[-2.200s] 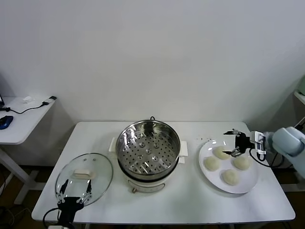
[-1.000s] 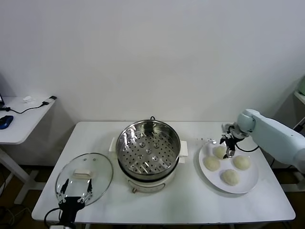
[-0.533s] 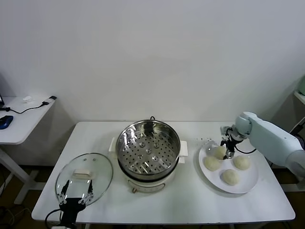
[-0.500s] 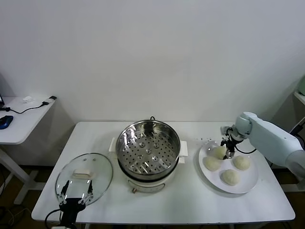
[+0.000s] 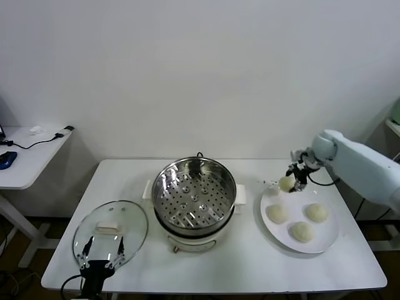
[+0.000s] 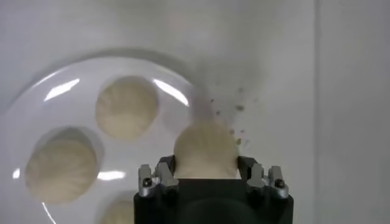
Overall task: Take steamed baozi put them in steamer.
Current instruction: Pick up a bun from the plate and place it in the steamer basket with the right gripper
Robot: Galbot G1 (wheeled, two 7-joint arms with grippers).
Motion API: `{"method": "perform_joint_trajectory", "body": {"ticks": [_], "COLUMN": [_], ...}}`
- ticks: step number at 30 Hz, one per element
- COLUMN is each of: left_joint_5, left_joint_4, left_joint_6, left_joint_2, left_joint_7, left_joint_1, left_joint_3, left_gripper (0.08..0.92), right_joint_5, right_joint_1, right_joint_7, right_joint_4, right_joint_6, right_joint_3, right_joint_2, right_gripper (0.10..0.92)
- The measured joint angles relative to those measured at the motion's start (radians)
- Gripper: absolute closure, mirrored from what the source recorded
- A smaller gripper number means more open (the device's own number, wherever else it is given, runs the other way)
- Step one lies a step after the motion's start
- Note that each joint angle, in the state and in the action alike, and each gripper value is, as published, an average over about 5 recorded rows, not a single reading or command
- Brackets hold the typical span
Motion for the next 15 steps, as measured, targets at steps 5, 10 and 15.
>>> {"method": "perform_joint_trajectory", "body": {"ticks": [5, 10, 15], "left_joint_5": [0.007, 0.010, 0.016], "left_joint_4": [-0.007, -0.009, -0.005], "left_joint_6": [0.000, -0.001, -0.004], "left_joint_2": [0.001, 0.001, 0.002], "left_joint_7": [0.000, -0.003, -0.006], "left_joint_1": [0.003, 0.001, -0.003], "left_joint_3": [0.008, 0.011, 0.014], "left_gripper": [0.177, 0.177, 0.177], "right_joint_5": [0.062, 0.083, 0.022], "right_joint_1": [0.181, 0.288, 0.322], "right_joint_7": [-0.017, -0.005, 0.027], "right_joint_4": [0.166, 0.299, 0.339], "right_joint_6": [0.081, 0.173, 0.305], "right_joint_3": [-0.100, -0.186, -0.235], "right_joint_2": [0.046, 0.132, 0.238], "right_gripper": [0.364, 0.361, 0.355]}}
